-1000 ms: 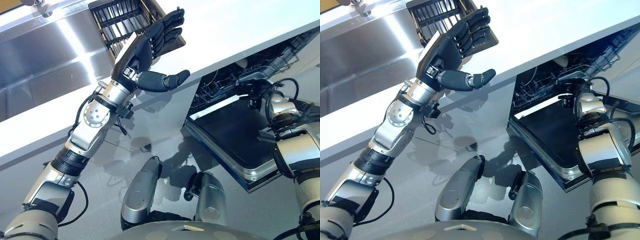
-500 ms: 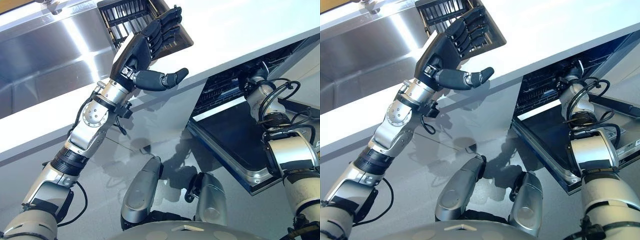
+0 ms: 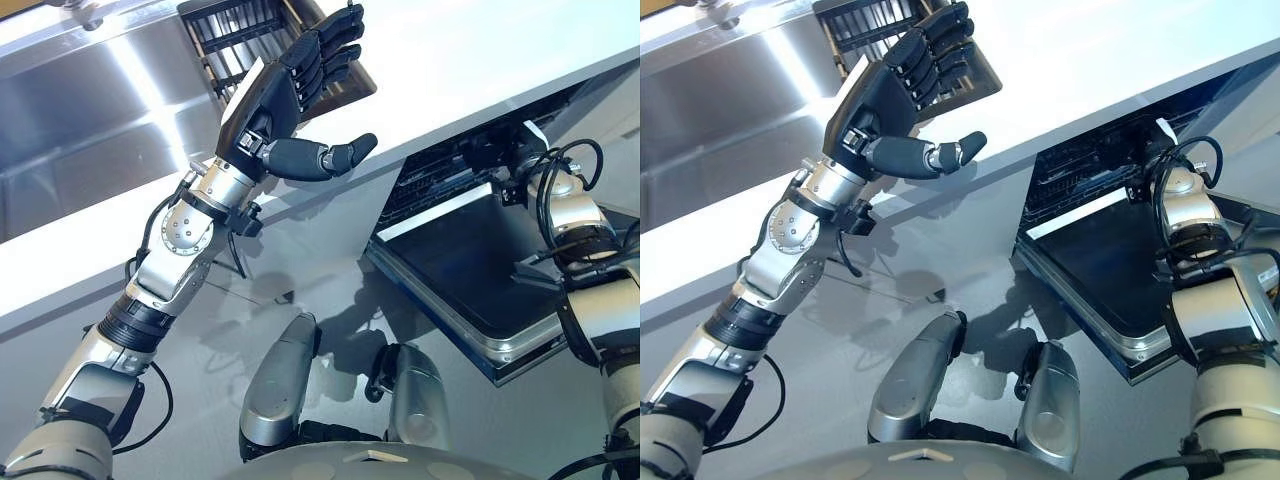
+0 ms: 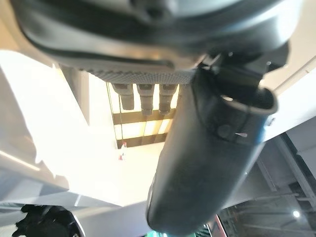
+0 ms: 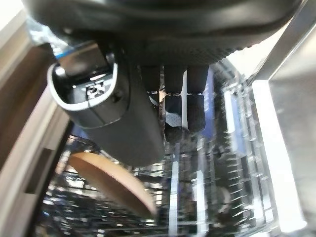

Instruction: Pick up plates and place into dishwasher.

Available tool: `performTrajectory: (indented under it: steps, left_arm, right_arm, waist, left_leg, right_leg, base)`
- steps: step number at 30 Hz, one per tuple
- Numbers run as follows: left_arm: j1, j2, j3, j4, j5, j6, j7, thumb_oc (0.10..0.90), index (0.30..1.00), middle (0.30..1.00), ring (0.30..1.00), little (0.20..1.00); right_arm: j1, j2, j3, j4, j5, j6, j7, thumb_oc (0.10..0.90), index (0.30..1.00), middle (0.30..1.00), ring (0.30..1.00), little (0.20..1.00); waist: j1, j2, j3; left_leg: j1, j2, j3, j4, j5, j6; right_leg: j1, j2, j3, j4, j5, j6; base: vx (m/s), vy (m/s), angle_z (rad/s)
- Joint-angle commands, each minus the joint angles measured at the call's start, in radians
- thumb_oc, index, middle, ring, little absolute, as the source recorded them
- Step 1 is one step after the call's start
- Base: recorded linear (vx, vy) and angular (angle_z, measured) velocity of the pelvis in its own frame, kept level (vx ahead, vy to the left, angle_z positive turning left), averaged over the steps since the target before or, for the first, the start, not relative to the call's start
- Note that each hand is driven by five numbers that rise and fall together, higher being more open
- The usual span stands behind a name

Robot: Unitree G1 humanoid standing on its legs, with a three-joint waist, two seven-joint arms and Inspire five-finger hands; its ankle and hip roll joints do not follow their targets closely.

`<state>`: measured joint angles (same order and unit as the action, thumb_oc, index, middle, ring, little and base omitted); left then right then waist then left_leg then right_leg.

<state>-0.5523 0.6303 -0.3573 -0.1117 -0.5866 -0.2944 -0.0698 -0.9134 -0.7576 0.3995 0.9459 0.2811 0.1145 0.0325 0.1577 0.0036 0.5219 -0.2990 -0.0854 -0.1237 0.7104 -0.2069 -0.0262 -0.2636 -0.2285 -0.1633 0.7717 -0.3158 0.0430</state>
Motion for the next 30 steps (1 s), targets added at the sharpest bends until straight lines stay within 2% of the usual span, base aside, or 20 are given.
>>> performTrajectory:
  steps: [1, 7, 8, 9, 12, 15, 20, 25, 27, 28, 30]
  left_arm:
    - [0.046, -0.015, 0.087, -0.092, 0.017, -0.115, 0.026, 0.800, 0.900, 0.900, 0.900, 0.900]
    - [0.087, -0.026, 0.105, -0.133, 0.038, -0.124, 0.032, 0.800, 0.900, 0.900, 0.900, 0.900]
    - [0.096, -0.029, 0.106, -0.138, 0.041, -0.128, 0.032, 0.800, 0.900, 0.900, 0.900, 0.900]
    - [0.099, -0.030, 0.107, -0.140, 0.043, -0.130, 0.032, 0.800, 0.900, 0.900, 0.900, 0.900]
    - [0.112, -0.038, 0.105, -0.144, 0.053, -0.147, 0.033, 0.800, 0.900, 0.900, 0.900, 0.900]
    - [0.130, -0.036, 0.115, -0.157, 0.059, -0.154, 0.038, 0.800, 0.900, 0.900, 0.900, 0.900]
    - [0.176, -0.047, 0.147, -0.162, 0.078, -0.166, 0.029, 0.800, 0.900, 0.900, 0.900, 0.900]
    - [0.189, -0.043, 0.162, -0.161, 0.083, -0.160, 0.037, 0.800, 0.900, 0.900, 0.900, 0.900]
    - [0.188, -0.039, 0.167, -0.155, 0.082, -0.146, 0.036, 0.800, 0.900, 0.900, 0.900, 0.900]
    - [0.188, -0.039, 0.167, -0.155, 0.082, -0.144, 0.036, 0.800, 0.900, 0.900, 0.900, 0.900]
    - [0.194, -0.040, 0.171, -0.149, 0.089, -0.124, 0.033, 0.800, 0.900, 0.900, 0.900, 0.900]
  right_arm:
    - [0.065, -0.088, -0.013, -0.096, -0.129, 0.021, -0.048, 0.100, 0.300, 0.300, 0.300, 0.200]
    - [0.242, -0.143, -0.082, -0.219, -0.336, 0.060, -0.191, 0.100, 0.300, 0.300, 0.300, 0.200]
    - [0.276, -0.151, -0.104, -0.244, -0.352, 0.060, -0.223, 0.644, 0.766, 0.766, 0.766, 0.744]
    - [0.286, -0.153, -0.112, -0.255, -0.354, 0.061, -0.232, 0.800, 0.900, 0.900, 0.900, 0.900]
    - [0.364, -0.153, -0.180, -0.325, -0.392, 0.043, -0.326, 0.800, 0.900, 0.900, 0.900, 0.900]
    - [0.473, -0.135, -0.283, -0.424, -0.363, 0.012, -0.408, 0.800, 0.900, 0.900, 0.900, 0.900]
    - [0.663, -0.071, -0.462, -0.527, -0.306, -0.079, -0.561, 0.800, 0.900, 0.900, 0.900, 0.900]
    - [0.745, -0.046, -0.579, -0.522, -0.302, -0.122, -0.632, 0.800, 0.900, 0.900, 0.900, 0.900]
    - [0.784, -0.034, -0.625, -0.484, -0.189, -0.135, -0.613, 0.800, 0.900, 0.900, 0.900, 0.900]
    - [0.787, -0.034, -0.628, -0.481, -0.174, -0.134, -0.608, 0.800, 0.900, 0.900, 0.900, 0.900]
    - [0.804, 0.007, -0.649, -0.420, 0.000, -0.148, -0.550, 0.800, 0.900, 0.900, 0.900, 0.900]
  waist:
    - [-0.065, -0.035, -0.090]
    - [-0.113, -0.051, -0.088]
    - [-0.121, -0.053, -0.088]
    - [-0.124, -0.053, -0.088]
    - [-0.147, -0.057, -0.090]
    - [-0.172, -0.057, -0.095]
    - [-0.209, -0.052, -0.111]
    - [-0.237, -0.045, -0.121]
    - [-0.252, -0.042, -0.126]
    - [-0.252, -0.042, -0.126]
    - [-0.258, -0.040, -0.133]
  left_leg:
    - [0.055, 0.017, 0.059, 0.032, -0.120, 0.086]
    - [0.093, 0.033, 0.080, 0.008, -0.128, 0.090]
    - [0.101, 0.035, 0.084, 0.002, -0.129, 0.092]
    - [0.103, 0.035, 0.086, -0.001, -0.129, 0.092]
    - [0.121, 0.042, 0.100, -0.025, -0.125, 0.092]
    - [0.138, 0.047, 0.113, -0.049, -0.122, 0.093]
    - [0.171, 0.056, 0.138, -0.093, -0.112, 0.090]
    - [0.192, 0.065, 0.166, -0.119, -0.108, 0.089]
    - [0.199, 0.068, 0.179, -0.135, -0.102, 0.083]
    - [0.200, 0.068, 0.180, -0.136, -0.102, 0.083]
    - [0.209, 0.068, 0.186, -0.150, -0.096, 0.080]
  right_leg:
    - [0.069, 0.061, 0.015, 0.012, 0.028, -0.079]
    - [0.093, 0.085, 0.034, -0.021, 0.038, -0.074]
    - [0.097, 0.090, 0.038, -0.029, 0.040, -0.073]
    - [0.099, 0.092, 0.040, -0.032, 0.041, -0.072]
    - [0.109, 0.102, 0.049, -0.056, 0.051, -0.066]
    - [0.122, 0.114, 0.060, -0.085, 0.060, -0.061]
    - [0.140, 0.130, 0.074, -0.126, 0.077, -0.050]
    - [0.146, 0.137, 0.082, -0.150, 0.088, -0.041]
    - [0.149, 0.139, 0.084, -0.167, 0.096, -0.037]
    - [0.149, 0.139, 0.084, -0.168, 0.097, -0.036]
    - [0.157, 0.140, 0.084, -0.188, 0.105, -0.036]
  base:
    - [-0.01, 0.024, -0.14]
    - [0.00, 0.039, -0.17]
    - [0.00, 0.032, -0.09]
    - [0.00, 0.037, -0.13]
    - [0.00, 0.043, -0.11]
    - [0.01, 0.044, -0.10]
    - [0.04, 0.043, -0.14]
    - [0.02, 0.035, -0.18]
    - [0.01, 0.025, -0.15]
    - [0.01, 0.004, -0.11]
    - [0.05, -0.022, -0.07]
